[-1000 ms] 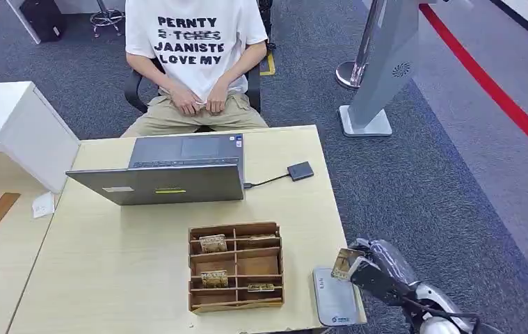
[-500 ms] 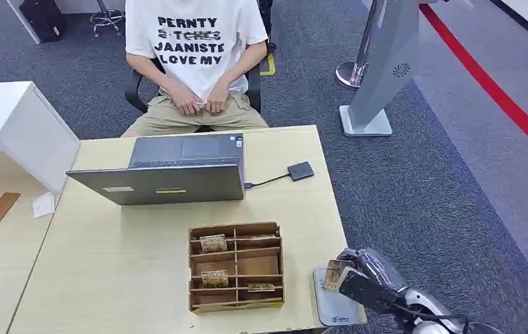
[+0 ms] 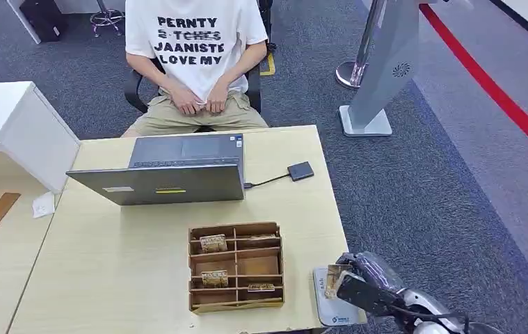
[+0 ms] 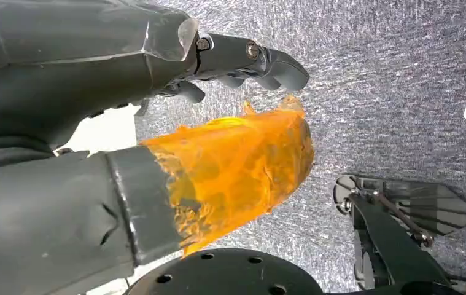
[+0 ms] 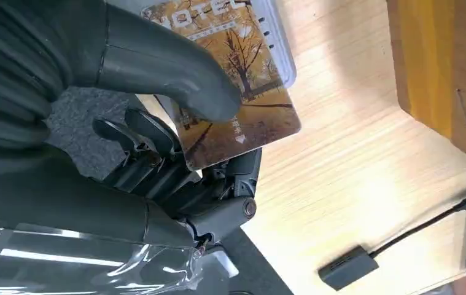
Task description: Pass the card to the sensor for recognition and then transmit it.
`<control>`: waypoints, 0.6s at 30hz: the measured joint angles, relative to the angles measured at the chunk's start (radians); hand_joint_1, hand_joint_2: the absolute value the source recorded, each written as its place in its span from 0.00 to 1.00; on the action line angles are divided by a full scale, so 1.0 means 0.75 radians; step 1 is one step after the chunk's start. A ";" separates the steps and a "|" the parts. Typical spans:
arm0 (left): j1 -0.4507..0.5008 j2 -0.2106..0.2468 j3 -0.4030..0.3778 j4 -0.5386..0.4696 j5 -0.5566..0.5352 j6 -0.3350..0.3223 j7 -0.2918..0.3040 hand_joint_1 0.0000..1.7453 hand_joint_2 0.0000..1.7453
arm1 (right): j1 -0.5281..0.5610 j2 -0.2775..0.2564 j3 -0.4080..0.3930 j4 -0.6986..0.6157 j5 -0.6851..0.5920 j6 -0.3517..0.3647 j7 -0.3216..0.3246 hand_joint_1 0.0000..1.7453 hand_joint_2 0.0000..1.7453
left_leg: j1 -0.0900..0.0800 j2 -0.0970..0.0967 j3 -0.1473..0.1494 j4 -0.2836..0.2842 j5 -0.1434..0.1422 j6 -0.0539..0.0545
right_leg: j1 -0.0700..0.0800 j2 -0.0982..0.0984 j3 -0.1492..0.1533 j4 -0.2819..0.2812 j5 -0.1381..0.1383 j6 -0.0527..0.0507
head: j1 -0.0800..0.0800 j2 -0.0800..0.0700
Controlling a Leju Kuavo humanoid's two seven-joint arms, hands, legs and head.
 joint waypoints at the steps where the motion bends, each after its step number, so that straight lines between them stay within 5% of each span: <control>1: 0.000 0.000 0.000 0.000 -0.001 0.000 0.000 0.00 0.00 | -0.002 -0.004 0.003 0.002 0.003 -0.001 0.004 1.00 1.00 | 0.000 0.000 0.000 0.000 0.000 0.000 | 0.000 0.000 0.000 0.000 0.000 0.000 | 0.000 0.000; 18: 0.000 0.001 0.000 0.000 -0.015 0.001 0.002 0.00 0.00 | -0.054 -0.027 0.062 0.053 0.035 -0.014 0.042 1.00 1.00 | 0.000 0.000 0.000 0.000 0.000 0.000 | 0.000 0.000 0.000 0.000 0.000 0.000 | -0.001 0.000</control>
